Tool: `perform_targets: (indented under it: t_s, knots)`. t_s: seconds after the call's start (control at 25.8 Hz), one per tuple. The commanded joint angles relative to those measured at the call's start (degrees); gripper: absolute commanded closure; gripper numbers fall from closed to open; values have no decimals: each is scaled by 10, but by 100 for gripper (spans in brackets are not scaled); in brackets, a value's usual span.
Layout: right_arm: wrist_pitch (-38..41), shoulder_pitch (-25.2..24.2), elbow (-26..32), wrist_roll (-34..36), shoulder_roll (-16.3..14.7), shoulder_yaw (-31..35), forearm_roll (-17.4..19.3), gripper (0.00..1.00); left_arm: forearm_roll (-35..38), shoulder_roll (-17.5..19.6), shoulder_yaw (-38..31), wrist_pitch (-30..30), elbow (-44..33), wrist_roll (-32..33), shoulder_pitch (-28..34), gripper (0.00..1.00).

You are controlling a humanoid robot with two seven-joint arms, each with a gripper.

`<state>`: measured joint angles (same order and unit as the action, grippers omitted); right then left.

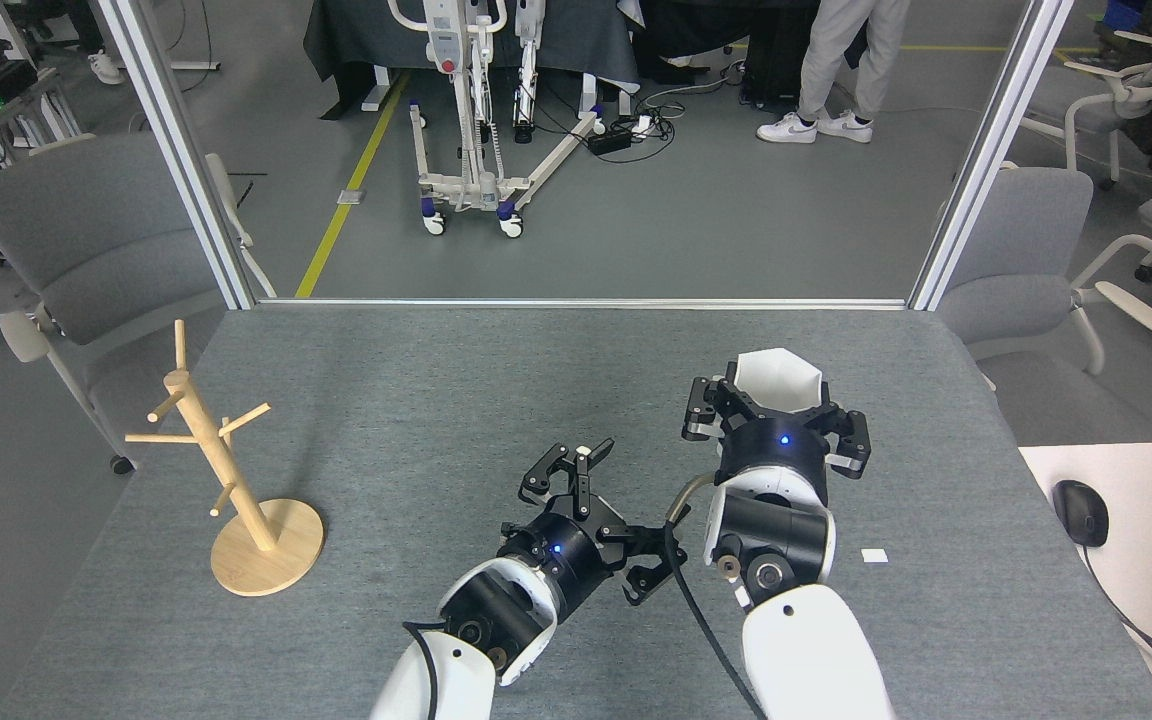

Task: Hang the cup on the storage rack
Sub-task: 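Carry the cup with the right gripper toward the left gripper, then grasp the cup with the left gripper beside the right gripper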

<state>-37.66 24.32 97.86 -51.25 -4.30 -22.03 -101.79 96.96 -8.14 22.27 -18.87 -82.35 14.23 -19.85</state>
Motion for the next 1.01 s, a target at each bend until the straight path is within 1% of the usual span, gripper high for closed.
perform_targets:
  t_s: [0.0, 0.08, 0.27, 0.54, 0.74, 0.97]
  knots:
    - [0, -2, -18, 3, 17, -12, -3, 83, -25, 0, 14, -1, 39, 4, -30, 1]
    - [1, -7, -32, 3, 21, -13, -3, 83, -35, 0, 17, -1, 54, 4, -41, 1]
    - [0, -9, -33, 3, 26, -23, -3, 84, -78, 0, 37, -3, 59, 4, -60, 1]
    - [1, -9, -35, 4, 37, -24, -3, 84, -87, -1, 75, -2, 72, 5, -72, 1]
    - [3, -9, -35, 4, 44, -25, -3, 86, -91, -2, 79, 4, 98, 19, -79, 1]
    - [4, -9, -43, 4, 53, -34, -3, 88, -129, -2, 78, 5, 105, 33, -99, 1]
